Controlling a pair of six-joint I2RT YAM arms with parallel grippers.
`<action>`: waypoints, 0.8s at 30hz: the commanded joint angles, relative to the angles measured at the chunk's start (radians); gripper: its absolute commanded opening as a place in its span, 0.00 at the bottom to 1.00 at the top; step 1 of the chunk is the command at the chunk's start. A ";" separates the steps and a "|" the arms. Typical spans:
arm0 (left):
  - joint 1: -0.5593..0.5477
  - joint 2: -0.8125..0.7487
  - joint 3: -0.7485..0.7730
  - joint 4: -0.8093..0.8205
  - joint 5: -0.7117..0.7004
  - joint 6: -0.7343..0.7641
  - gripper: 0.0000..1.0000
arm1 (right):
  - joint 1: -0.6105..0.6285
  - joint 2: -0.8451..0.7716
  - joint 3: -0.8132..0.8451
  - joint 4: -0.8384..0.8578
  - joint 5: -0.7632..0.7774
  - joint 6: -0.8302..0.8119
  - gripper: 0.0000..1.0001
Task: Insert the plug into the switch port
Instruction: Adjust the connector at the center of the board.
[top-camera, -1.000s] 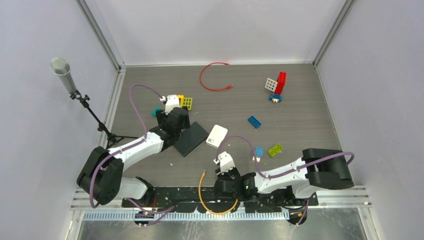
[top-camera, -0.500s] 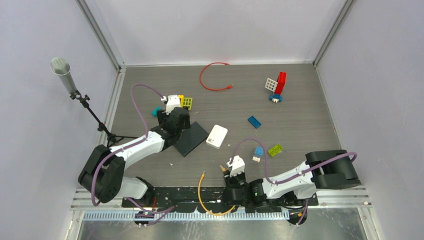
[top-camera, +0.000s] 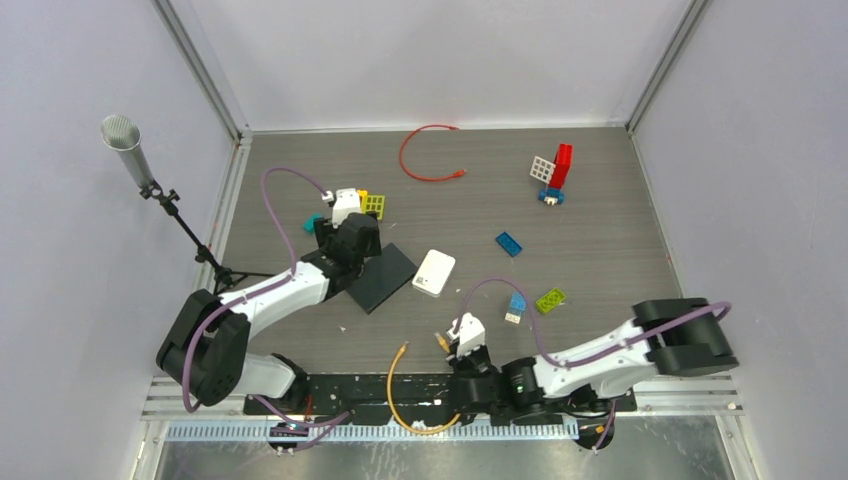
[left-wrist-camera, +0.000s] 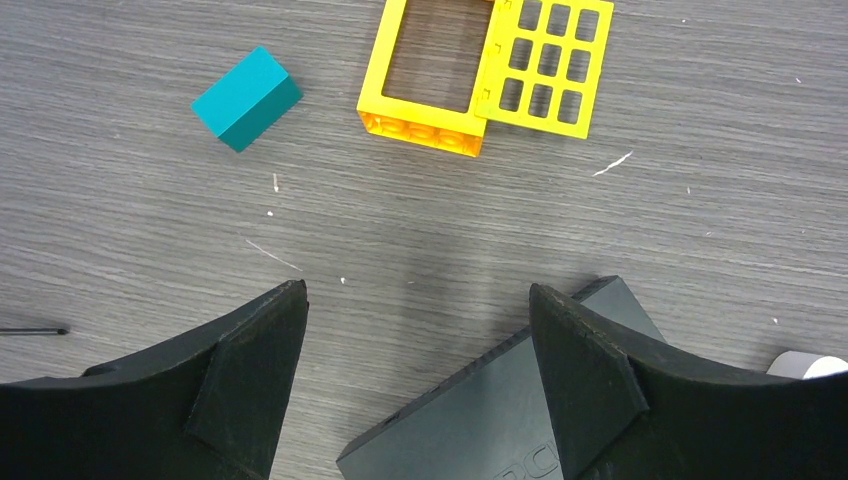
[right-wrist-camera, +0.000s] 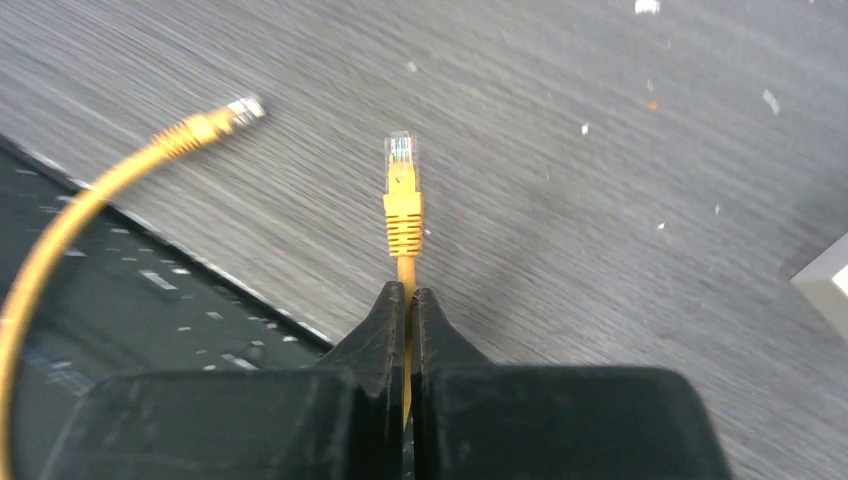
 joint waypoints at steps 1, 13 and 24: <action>0.004 -0.004 0.031 0.022 -0.006 -0.011 0.83 | 0.008 -0.250 -0.027 0.072 0.025 -0.230 0.00; 0.005 0.006 0.038 0.022 0.017 -0.016 0.83 | 0.006 -1.050 -0.204 0.154 -0.196 -0.710 0.00; 0.004 0.020 0.045 -0.004 0.017 -0.016 0.83 | 0.006 -1.215 -0.208 0.049 -0.253 -0.752 0.01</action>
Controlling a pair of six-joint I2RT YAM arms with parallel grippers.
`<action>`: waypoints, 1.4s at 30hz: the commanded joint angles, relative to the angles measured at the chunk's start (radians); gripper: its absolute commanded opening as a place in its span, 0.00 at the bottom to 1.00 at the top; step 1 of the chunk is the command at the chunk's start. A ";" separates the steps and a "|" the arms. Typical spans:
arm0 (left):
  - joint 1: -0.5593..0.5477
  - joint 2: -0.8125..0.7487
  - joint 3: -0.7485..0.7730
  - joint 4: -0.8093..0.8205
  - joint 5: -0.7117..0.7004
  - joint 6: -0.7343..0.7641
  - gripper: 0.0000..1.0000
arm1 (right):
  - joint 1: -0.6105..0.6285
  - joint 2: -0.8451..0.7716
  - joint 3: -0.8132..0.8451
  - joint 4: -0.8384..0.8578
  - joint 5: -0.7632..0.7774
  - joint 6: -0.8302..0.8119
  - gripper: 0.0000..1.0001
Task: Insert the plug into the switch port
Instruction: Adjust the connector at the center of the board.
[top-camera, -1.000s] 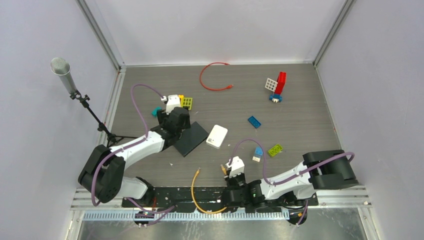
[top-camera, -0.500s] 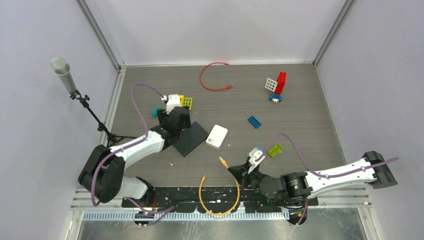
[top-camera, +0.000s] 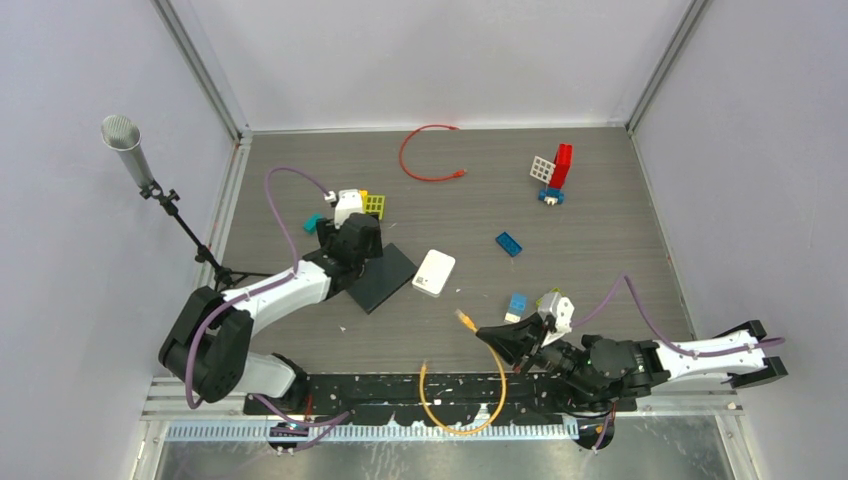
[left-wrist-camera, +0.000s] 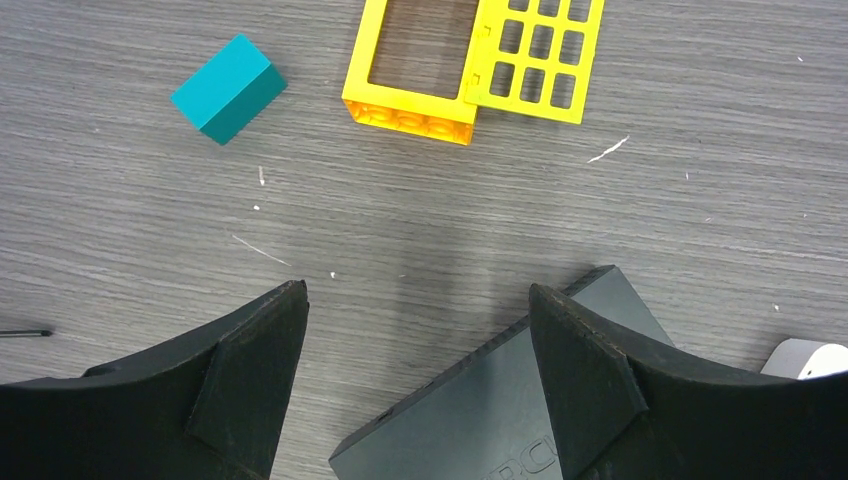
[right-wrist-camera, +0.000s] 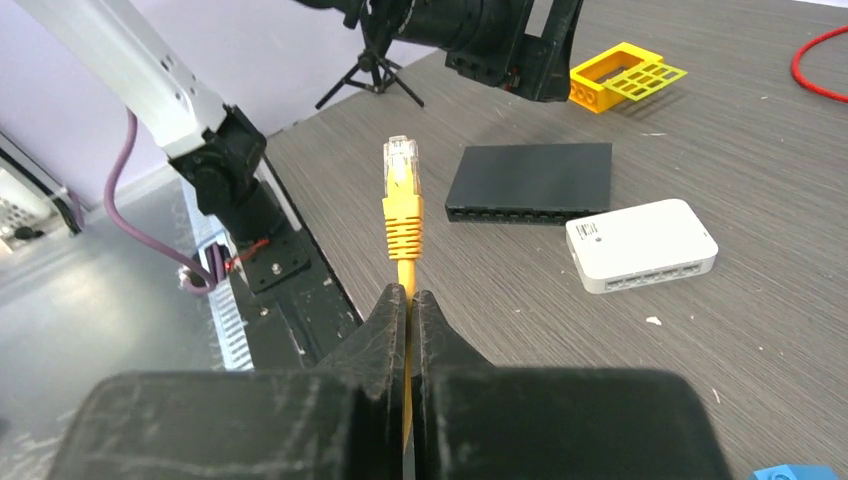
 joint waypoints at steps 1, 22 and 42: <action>0.004 0.007 0.041 0.002 -0.004 -0.016 0.83 | 0.004 0.006 0.004 -0.035 -0.022 -0.033 0.00; 0.004 0.014 0.040 0.019 0.047 0.003 0.82 | 0.003 0.008 0.043 0.138 -0.130 -0.014 0.00; 0.005 -0.036 0.031 0.018 0.070 0.002 0.82 | 0.003 -0.153 0.059 0.166 -0.206 -0.036 0.00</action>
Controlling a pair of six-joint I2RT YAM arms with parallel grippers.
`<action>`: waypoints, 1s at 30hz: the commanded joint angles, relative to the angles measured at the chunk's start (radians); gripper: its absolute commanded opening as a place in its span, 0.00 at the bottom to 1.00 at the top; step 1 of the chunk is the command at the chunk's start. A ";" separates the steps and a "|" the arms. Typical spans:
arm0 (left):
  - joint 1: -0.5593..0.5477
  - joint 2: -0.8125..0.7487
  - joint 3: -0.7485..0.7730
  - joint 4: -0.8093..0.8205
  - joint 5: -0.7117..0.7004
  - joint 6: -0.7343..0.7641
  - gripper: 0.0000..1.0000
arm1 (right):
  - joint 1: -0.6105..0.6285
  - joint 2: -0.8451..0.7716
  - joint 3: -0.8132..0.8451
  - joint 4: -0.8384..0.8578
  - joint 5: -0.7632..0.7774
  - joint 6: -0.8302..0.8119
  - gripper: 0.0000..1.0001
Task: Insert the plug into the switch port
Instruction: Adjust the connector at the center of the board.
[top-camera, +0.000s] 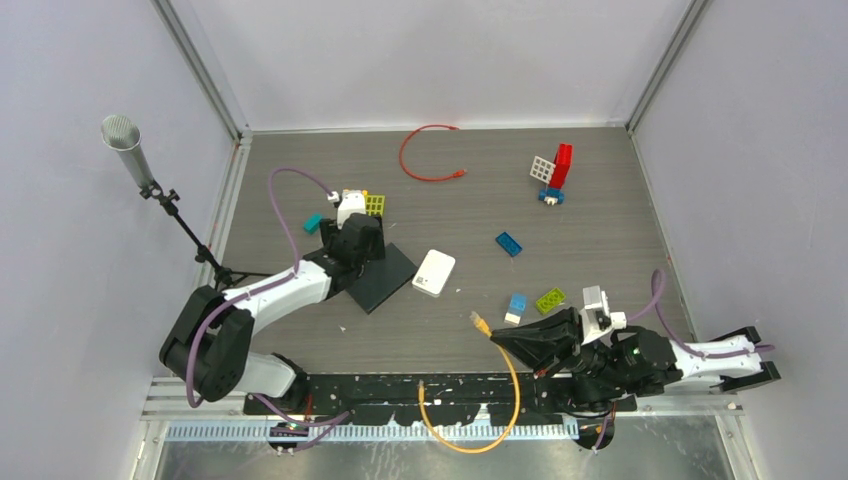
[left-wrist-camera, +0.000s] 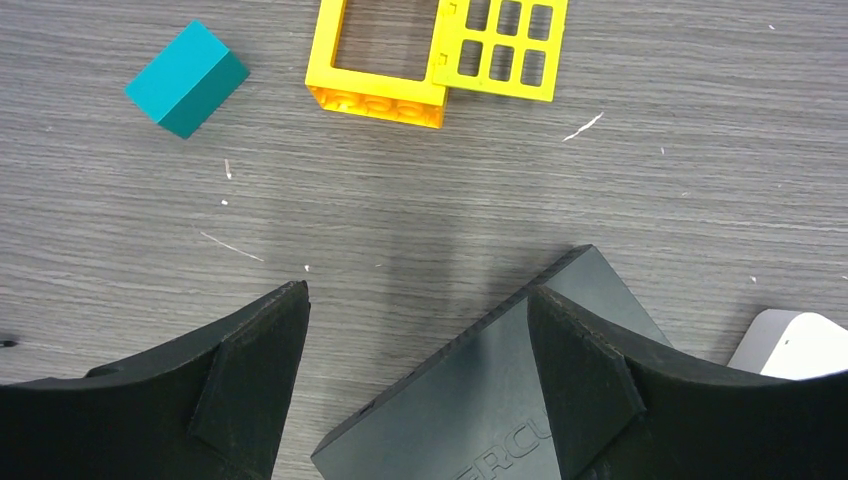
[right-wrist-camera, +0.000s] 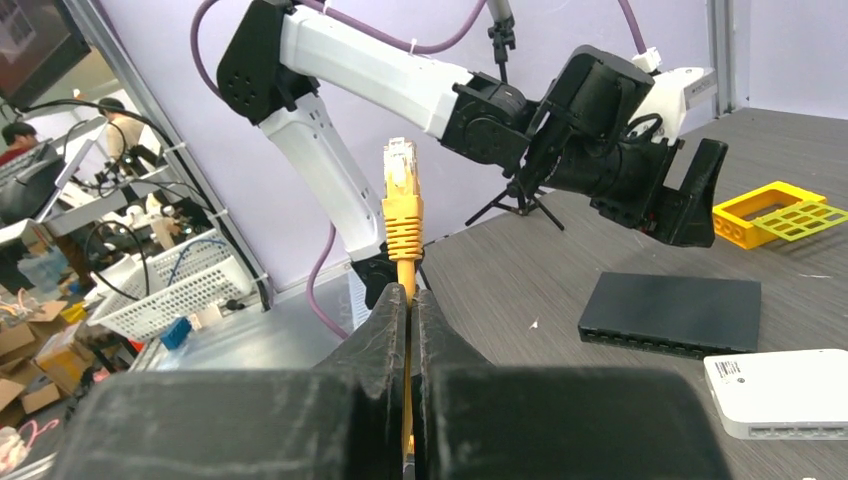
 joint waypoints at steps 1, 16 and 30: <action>0.004 -0.061 0.027 0.021 0.023 0.000 0.82 | 0.004 0.007 0.044 -0.010 0.051 -0.013 0.00; 0.005 -0.682 -0.063 -0.005 0.590 -0.234 0.91 | 0.003 0.356 0.178 -0.163 0.460 -0.112 0.00; -0.331 -0.604 -0.137 0.296 0.586 -0.514 0.92 | -0.008 0.625 0.219 0.117 0.551 -0.201 0.00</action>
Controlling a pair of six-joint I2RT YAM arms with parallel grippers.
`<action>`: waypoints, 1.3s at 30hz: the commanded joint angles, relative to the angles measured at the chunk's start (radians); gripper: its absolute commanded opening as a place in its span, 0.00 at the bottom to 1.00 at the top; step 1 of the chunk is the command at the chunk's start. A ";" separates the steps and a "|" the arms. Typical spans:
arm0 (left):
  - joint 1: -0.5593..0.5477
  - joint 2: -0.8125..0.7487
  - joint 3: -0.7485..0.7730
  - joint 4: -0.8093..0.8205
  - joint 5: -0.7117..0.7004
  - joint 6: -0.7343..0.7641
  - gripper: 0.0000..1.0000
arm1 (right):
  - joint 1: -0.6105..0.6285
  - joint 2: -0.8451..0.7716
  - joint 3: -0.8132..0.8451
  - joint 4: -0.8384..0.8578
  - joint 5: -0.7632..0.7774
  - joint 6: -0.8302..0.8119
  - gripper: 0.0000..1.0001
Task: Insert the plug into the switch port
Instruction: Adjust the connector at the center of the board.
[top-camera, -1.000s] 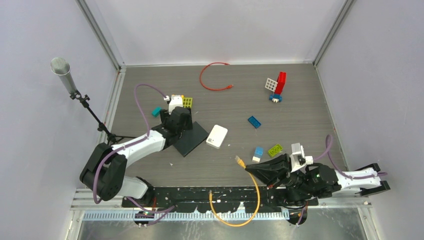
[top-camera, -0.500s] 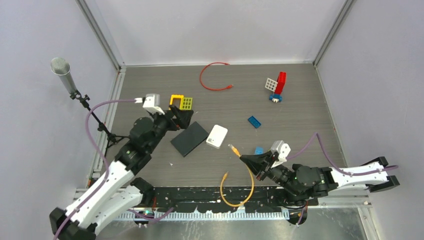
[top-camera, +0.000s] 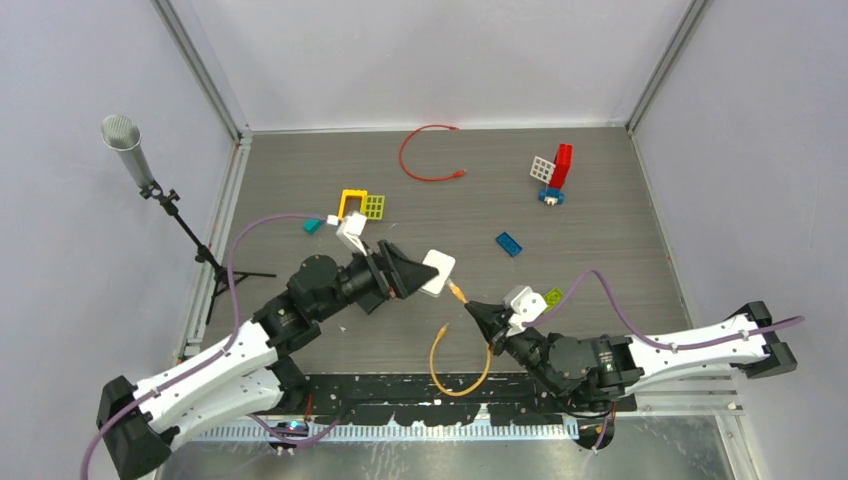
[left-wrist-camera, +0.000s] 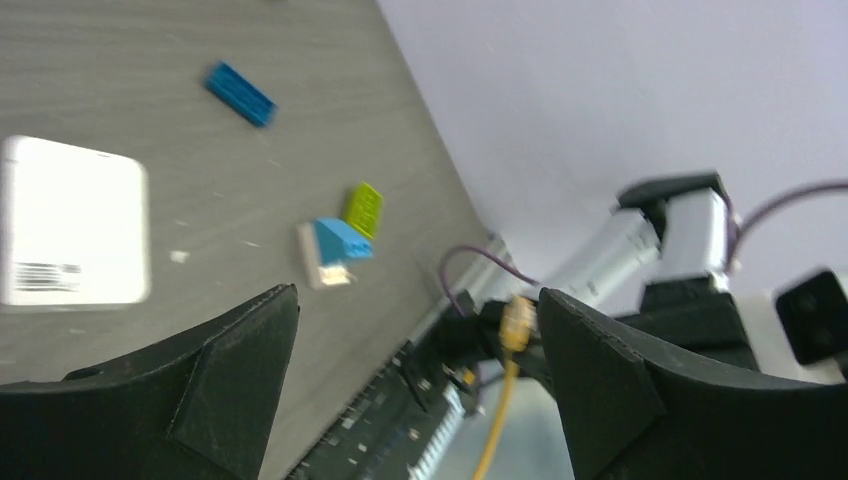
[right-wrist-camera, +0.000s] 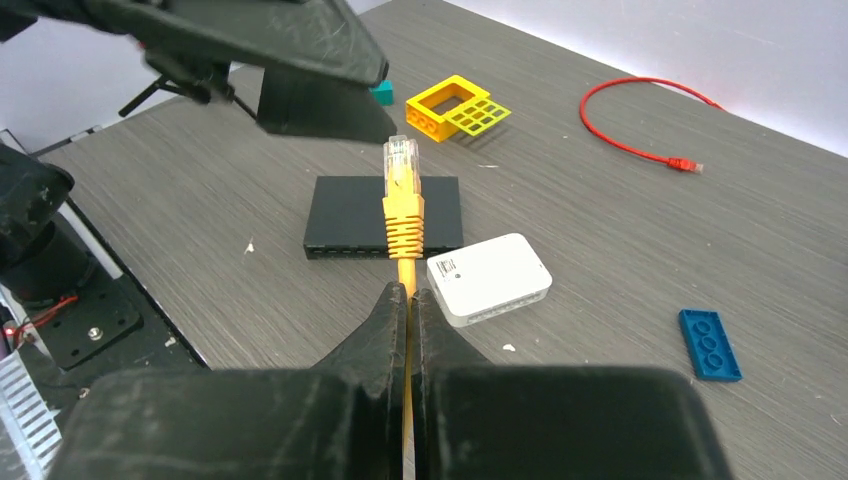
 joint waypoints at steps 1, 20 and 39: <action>-0.143 0.005 0.004 0.175 -0.080 -0.041 0.92 | -0.008 0.054 0.062 0.131 0.030 -0.016 0.00; -0.344 0.116 -0.021 0.322 -0.165 0.010 0.55 | -0.012 0.005 0.026 0.186 -0.065 0.045 0.01; -0.346 0.012 -0.101 0.362 -0.175 0.111 0.00 | -0.012 -0.080 0.051 -0.086 -0.121 0.252 0.56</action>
